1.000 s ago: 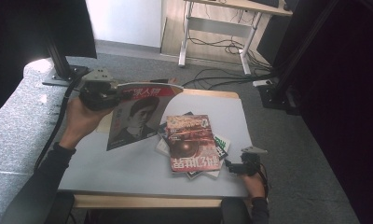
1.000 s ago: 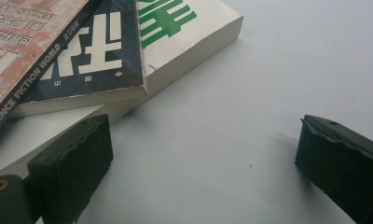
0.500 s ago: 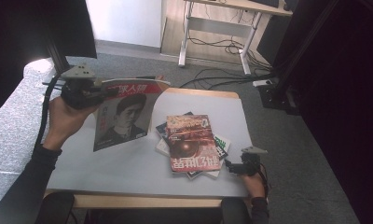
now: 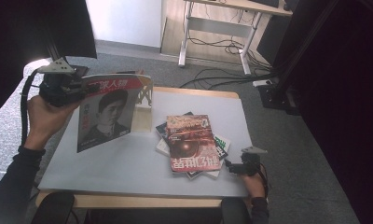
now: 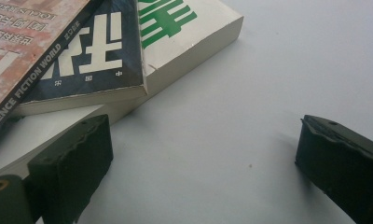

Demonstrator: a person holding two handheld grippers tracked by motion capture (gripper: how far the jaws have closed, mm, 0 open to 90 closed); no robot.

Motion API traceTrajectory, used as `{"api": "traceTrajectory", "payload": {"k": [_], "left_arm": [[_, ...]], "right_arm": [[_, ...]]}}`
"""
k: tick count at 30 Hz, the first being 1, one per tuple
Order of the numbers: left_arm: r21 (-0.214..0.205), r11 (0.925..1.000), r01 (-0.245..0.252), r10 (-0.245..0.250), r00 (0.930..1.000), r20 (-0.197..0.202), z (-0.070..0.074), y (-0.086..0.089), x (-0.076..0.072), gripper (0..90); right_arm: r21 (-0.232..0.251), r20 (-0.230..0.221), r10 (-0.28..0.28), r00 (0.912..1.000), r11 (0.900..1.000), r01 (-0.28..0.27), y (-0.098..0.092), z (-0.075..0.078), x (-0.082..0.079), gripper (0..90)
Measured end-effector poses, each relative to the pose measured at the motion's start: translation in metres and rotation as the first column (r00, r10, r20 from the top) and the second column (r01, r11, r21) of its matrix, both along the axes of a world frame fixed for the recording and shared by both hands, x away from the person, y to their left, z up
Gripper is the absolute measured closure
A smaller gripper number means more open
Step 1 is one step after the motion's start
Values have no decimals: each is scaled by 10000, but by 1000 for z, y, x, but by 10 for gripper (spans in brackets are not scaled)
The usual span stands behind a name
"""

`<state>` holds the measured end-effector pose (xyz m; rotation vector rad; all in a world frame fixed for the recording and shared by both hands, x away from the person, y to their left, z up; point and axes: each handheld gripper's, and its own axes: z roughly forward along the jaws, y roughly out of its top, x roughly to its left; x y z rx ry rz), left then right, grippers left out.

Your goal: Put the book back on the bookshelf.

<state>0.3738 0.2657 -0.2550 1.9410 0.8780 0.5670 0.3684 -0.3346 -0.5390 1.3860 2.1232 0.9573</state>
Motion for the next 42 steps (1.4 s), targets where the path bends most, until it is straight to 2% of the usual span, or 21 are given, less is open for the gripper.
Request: {"api": "traceTrajectory", "payload": {"k": [11, 14, 24, 31, 42], "left_arm": [[-258, 9958, -880, 872, 9958, -280, 1, 32, 9, 869], [-341, 9920, -1215, 1204, 9922, -329, 2, 42, 12, 869], [-446, 9812, -1876, 1860, 9818, -392, 0, 57, 20, 869], [-653, 9735, -2193, 2165, 9752, -467, -15, 56, 38, 869], [-660, 9728, -2221, 2214, 9750, -180, -23, 39, 55, 869]], "right_arm": [[12, 10, -14, 10000, 10000, 14, 0, 0, 0, 31], [15, 10, -13, 10000, 10000, 13, 0, 0, 0, 31], [15, 25, 0, 10000, 10000, 0, 0, 0, 0, 31], [11, -2, 18, 10000, 10000, -18, 0, 0, 0, 31], [24, -12, -1, 10000, 10000, 1, 0, 0, 0, 31]]}}
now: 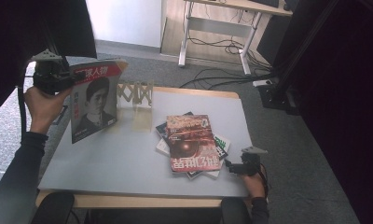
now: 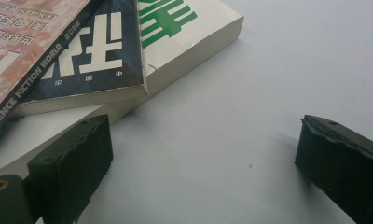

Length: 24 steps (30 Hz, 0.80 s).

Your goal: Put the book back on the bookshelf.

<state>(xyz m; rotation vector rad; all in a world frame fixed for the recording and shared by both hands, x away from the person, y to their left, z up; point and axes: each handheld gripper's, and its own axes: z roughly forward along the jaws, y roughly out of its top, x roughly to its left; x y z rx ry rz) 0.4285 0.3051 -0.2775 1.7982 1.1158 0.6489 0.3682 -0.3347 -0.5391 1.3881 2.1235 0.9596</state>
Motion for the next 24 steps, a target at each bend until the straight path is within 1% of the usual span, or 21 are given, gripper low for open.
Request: {"api": "traceTrajectory", "payload": {"k": [5, 7, 8, 9, 11, 12, 14, 17, 18, 20, 23, 24], "left_arm": [[-12, 10000, -93, 93, 9996, 284, -3, -7, 6, 869], [30, 9999, -117, 116, 9994, 339, -5, -9, 9, 868], [52, 9998, -173, 170, 9991, 394, -8, -12, 12, 868], [52, 9998, -173, 170, 9991, 394, -8, -12, 12, 868], [67, 9995, -301, 298, 9984, 484, -15, -12, 14, 868], [67, 9995, -301, 298, 9984, 484, -15, -12, 14, 868], [-111, 9993, -370, 376, 9970, 675, -18, -10, 14, 868], [-204, 9994, -293, 309, 9958, 862, -23, -7, 10, 868], [-270, 9993, -261, 282, 9963, 810, -24, -5, 9, 868], [-252, 9993, -273, 290, 9971, 699, -29, 0, 6, 866], [-282, 9992, -297, 315, 9974, 641, -32, 4, 4, 864], [-364, 9989, -287, 310, 9974, 650, -34, 6, 3, 864]], "right_arm": [[3, -1, 3, 10000, 10000, -3, 0, 0, 0, 32], [1, 10, 12, 10000, 10000, -12, 0, 0, 0, 32], [-1, 14, 11, 10000, 10000, -11, 0, 0, 0, 32], [-1, 14, 11, 10000, 10000, -11, 0, 0, 0, 32], [2, 25, -5, 10000, 10000, 5, 0, 0, 0, 32], [2, 25, -5, 10000, 10000, 5, 0, 0, 0, 32], [5, 26, -5, 10000, 10000, 5, 0, 0, 0, 32], [2, 28, -3, 10000, 10000, 3, 0, 0, 0, 32], [4, 15, 8, 10000, 10000, -8, 0, 0, 0, 32], [-2, 16, 8, 10000, 10000, -8, 0, 0, 0, 32], [-5, 19, 4, 10000, 10000, -4, 0, 0, 0, 32], [-6, 17, 6, 10000, 10000, -6, 0, 0, 0, 32]]}}
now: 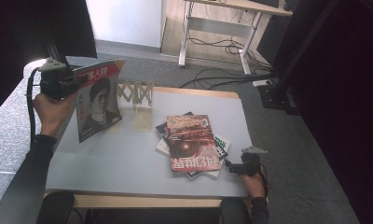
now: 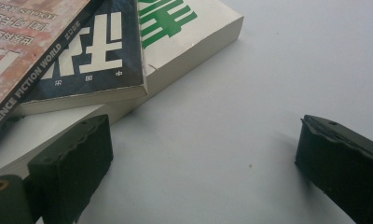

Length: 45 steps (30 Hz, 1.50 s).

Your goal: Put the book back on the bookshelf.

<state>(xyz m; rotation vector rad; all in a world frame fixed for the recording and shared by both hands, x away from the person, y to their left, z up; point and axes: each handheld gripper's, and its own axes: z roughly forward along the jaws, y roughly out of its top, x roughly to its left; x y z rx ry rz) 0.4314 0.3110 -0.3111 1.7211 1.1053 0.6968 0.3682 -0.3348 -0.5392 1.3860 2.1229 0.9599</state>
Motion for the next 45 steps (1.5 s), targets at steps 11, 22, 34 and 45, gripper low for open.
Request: {"api": "traceTrajectory", "payload": {"k": [11, 22, 34, 45], "left_arm": [[690, 9975, 167, -119, 9975, -691, -2, 13, -19, 845], [615, 9965, 563, -492, 9926, -1108, -9, 24, -42, 836], [569, 9952, 801, -731, 9906, -1160, -3, 20, -42, 779], [951, 9952, 239, -80, 9863, -1645, 7, 14, -28, 808]], "right_arm": [[11, 13, -27, 10000, 10000, 27, 0, 0, 0, 32], [1, 18, -8, 10000, 10000, 8, 0, 0, 0, 32], [-2, 19, -11, 10000, 10000, 11, 0, 0, 0, 32], [10, 19, -22, 10000, 10000, 22, 0, 0, 0, 32]]}}
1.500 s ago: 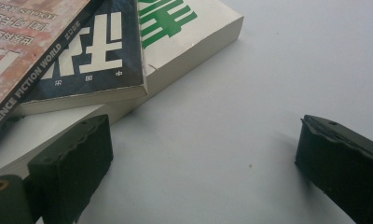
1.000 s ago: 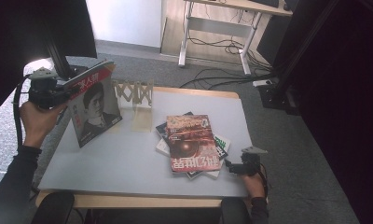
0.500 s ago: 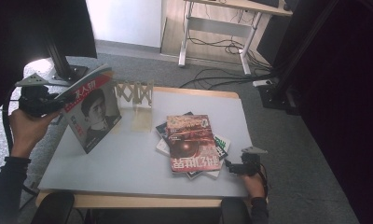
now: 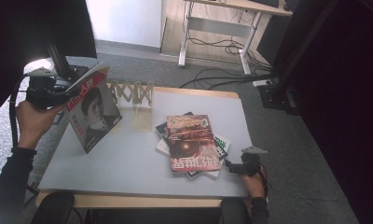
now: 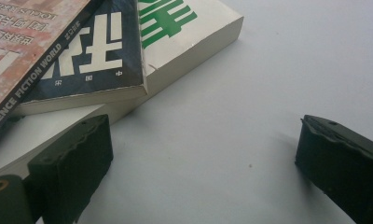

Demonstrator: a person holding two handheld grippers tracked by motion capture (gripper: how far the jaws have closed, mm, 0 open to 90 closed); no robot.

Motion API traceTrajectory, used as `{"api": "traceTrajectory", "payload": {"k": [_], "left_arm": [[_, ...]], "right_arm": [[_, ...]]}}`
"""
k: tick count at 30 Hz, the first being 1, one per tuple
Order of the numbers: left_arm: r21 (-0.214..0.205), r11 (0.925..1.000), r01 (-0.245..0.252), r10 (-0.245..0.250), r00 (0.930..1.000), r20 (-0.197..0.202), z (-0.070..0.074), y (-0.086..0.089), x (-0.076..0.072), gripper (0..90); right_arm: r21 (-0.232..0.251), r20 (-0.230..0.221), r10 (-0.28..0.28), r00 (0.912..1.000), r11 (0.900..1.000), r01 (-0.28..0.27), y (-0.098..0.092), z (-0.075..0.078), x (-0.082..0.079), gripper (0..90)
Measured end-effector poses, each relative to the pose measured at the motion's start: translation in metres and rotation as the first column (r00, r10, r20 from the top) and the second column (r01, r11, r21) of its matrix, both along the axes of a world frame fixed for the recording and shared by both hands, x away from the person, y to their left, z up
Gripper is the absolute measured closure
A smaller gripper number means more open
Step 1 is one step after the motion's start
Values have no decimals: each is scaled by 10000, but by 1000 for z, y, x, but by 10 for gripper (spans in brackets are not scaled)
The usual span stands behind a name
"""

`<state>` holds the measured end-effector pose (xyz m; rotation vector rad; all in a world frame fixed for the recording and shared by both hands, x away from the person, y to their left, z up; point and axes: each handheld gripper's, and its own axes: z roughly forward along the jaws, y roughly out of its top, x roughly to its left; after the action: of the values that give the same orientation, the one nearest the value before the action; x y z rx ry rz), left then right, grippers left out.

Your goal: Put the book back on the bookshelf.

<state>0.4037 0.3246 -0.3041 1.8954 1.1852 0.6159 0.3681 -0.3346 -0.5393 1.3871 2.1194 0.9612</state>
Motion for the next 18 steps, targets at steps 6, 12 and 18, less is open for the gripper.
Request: {"api": "traceTrajectory", "payload": {"k": [6, 12, 18], "left_arm": [[-53, 9995, -296, 297, 9994, 197, 4, -1, 4, 866], [-552, 9974, -465, 496, 9971, 569, 10, -6, 15, 870], [-442, 9972, -606, 642, 9944, 841, 11, -15, 23, 870]], "right_arm": [[-8, 4, 13, 10000, 10000, -13, 0, 0, 0, 31], [8, -20, 8, 10000, 10000, -8, 0, 0, 0, 32], [4, -5, 17, 10000, 10000, -17, 0, 0, 0, 32]]}}
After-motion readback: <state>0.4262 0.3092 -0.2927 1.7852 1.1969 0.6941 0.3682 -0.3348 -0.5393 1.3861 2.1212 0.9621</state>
